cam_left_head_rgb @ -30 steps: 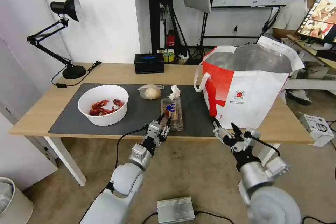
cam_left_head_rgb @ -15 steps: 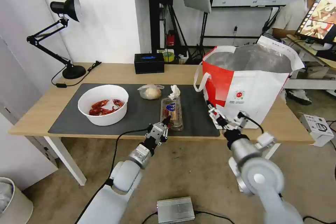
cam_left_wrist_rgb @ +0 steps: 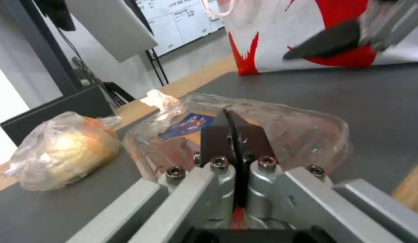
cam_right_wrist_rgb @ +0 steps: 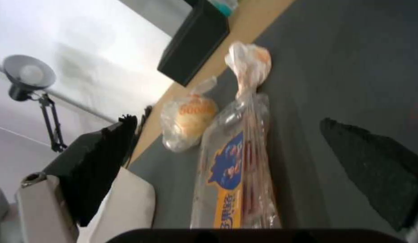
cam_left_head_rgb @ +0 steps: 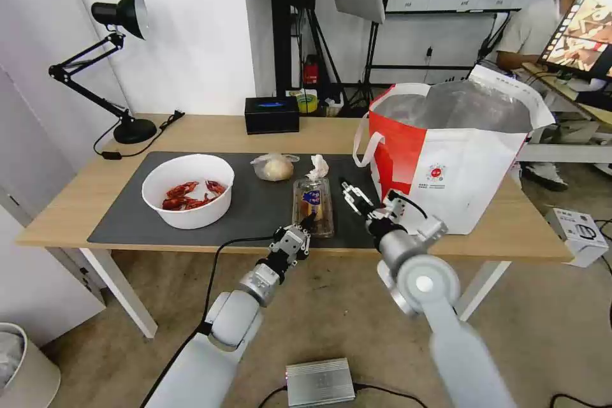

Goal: Pick up the trash from the table and place it into the takeout bag.

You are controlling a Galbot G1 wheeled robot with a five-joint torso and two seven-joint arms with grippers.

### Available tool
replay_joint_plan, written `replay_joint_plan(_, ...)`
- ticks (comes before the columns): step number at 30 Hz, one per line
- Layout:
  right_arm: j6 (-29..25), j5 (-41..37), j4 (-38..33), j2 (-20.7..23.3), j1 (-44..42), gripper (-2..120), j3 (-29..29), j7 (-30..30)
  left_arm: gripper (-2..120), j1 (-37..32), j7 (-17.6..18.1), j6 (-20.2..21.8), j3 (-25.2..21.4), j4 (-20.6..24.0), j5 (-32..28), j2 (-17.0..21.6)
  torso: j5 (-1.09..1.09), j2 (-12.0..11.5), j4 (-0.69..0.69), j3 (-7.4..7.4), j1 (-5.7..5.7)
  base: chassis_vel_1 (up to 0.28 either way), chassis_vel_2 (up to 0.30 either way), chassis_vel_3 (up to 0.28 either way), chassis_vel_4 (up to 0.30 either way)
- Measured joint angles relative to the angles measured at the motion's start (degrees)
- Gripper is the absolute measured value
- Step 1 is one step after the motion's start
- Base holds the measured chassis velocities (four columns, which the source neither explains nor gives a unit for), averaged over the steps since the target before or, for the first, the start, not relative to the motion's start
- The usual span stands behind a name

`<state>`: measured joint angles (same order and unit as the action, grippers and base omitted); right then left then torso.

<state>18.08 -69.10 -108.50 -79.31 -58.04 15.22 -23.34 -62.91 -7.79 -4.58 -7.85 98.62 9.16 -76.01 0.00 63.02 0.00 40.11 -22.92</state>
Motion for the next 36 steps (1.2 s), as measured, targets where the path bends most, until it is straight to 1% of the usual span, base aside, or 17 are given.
replay_joint_plan(8, 1.8, -0.9, 1.5, -2.6, 0.4, 100, -1.0, -1.6, 0, -0.4, 0.0, 0.0, -0.6, 0.4, 0.1, -0.4, 0.0, 0.0, 0.0, 0.0, 0.0, 0.0, 0.0, 0.0, 0.0)
replay_joint_plan(15, 5.2, -5.3, 2.9, -3.2, 1.2, 100, -0.2, -3.8, 0, -0.7, 0.1, 0.0, -0.9, 0.7, 0.0, -0.4, 0.0, 0.0, -0.01, 0.0, 0.0, 0.0, 0.0, 0.0, 0.0)
replay_joint_plan(27, 7.0, -7.0, 5.5, -4.7, 3.1, 100, 0.3, -4.1, 0, -1.5, 0.1, -0.1, -1.1, 1.0, -0.1, -0.3, 0.0, 0.0, 0.0, -0.01, 0.0, 0.0, 0.0, 0.0, 0.0)
replay_joint_plan(28, 7.4, -7.1, 5.8, -4.8, 3.2, 96, 0.2, -4.1, 0, -1.6, 0.1, -0.1, -1.2, 1.1, -0.1, -0.3, 0.0, 0.0, 0.0, 0.0, 0.0, 0.0, 0.0, 0.0, 0.0)
replay_joint_plan(29, 7.8, -7.1, 6.2, -5.1, 3.4, 90, 0.2, -4.3, 0, -1.8, 0.1, -0.1, -1.2, 1.2, -0.1, -0.4, 0.0, 0.0, 0.0, 0.0, 0.0, 0.0, 0.0, 0.0, 0.0)
replay_joint_plan(30, 7.8, -7.1, 6.2, -5.1, 3.4, 90, 0.2, -4.3, 0, -1.8, 0.1, -0.1, -1.2, 1.2, -0.1, -0.4, 0.0, 0.0, 0.0, 0.0, 0.0, 0.0, 0.0, 0.0, 0.0)
replay_joint_plan(33, 8.3, -7.1, 6.9, -5.7, 3.6, 77, 0.1, -4.6, 0, -2.1, 0.1, -0.1, -1.4, 1.5, -0.2, -0.5, 0.0, 0.0, -0.01, 0.0, 0.0, 0.0, 0.0, 0.0, 0.0)
replay_joint_plan(34, 8.3, -7.1, 6.9, -5.7, 3.6, 77, 0.1, -4.6, 0, -2.1, 0.1, -0.1, -1.4, 1.5, -0.2, -0.5, 0.0, 0.0, -0.01, 0.0, 0.0, 0.0, 0.0, 0.0, 0.0)
replay_joint_plan(35, 8.3, -6.9, 7.3, -6.1, 3.6, 69, 0.1, -4.7, 0, -2.1, 0.1, -0.1, -1.5, 1.5, -0.2, -0.5, 0.0, 0.0, 0.0, 0.0, 0.0, 0.0, 0.0, 0.0, 0.0)
replay_joint_plan(36, 8.3, -6.9, 7.3, -6.1, 3.6, 69, 0.1, -4.7, 0, -2.1, 0.1, -0.1, -1.5, 1.5, -0.2, -0.5, 0.0, 0.0, 0.0, 0.0, 0.0, 0.0, 0.0, 0.0, 0.0)
